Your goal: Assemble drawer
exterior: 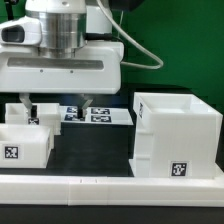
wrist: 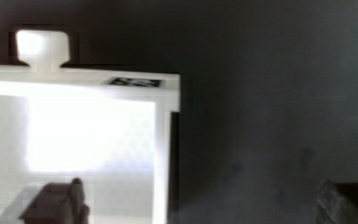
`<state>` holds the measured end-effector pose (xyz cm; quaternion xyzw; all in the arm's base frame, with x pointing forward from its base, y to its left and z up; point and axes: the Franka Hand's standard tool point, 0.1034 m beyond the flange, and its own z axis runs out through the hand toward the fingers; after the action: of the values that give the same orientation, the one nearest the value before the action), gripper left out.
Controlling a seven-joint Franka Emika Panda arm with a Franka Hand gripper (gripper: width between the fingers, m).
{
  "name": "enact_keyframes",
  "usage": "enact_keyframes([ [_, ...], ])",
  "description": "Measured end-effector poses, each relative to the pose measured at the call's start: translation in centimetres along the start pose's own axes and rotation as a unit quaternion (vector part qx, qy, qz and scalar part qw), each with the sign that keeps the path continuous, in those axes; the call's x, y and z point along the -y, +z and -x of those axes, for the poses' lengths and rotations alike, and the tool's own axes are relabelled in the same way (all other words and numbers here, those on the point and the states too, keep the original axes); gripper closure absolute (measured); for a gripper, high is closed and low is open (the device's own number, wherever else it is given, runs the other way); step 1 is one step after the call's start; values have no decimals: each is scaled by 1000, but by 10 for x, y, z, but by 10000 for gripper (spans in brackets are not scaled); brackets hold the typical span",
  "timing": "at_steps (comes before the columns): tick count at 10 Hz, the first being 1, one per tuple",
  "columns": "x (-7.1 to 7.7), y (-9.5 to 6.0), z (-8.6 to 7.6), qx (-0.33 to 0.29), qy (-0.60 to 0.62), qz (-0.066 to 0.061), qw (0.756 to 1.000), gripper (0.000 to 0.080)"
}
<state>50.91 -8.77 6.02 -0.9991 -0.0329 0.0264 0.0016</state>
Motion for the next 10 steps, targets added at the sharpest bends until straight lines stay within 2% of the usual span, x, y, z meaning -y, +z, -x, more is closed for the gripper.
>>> enact_keyframes([
  [2, -15, 2, -5, -3, -1, 1, 1000, 151],
  [3, -17, 4, -5, -3, 2, 2, 1000, 151],
  [10, -10, 48, 3, 8, -2, 9, 1000, 151],
])
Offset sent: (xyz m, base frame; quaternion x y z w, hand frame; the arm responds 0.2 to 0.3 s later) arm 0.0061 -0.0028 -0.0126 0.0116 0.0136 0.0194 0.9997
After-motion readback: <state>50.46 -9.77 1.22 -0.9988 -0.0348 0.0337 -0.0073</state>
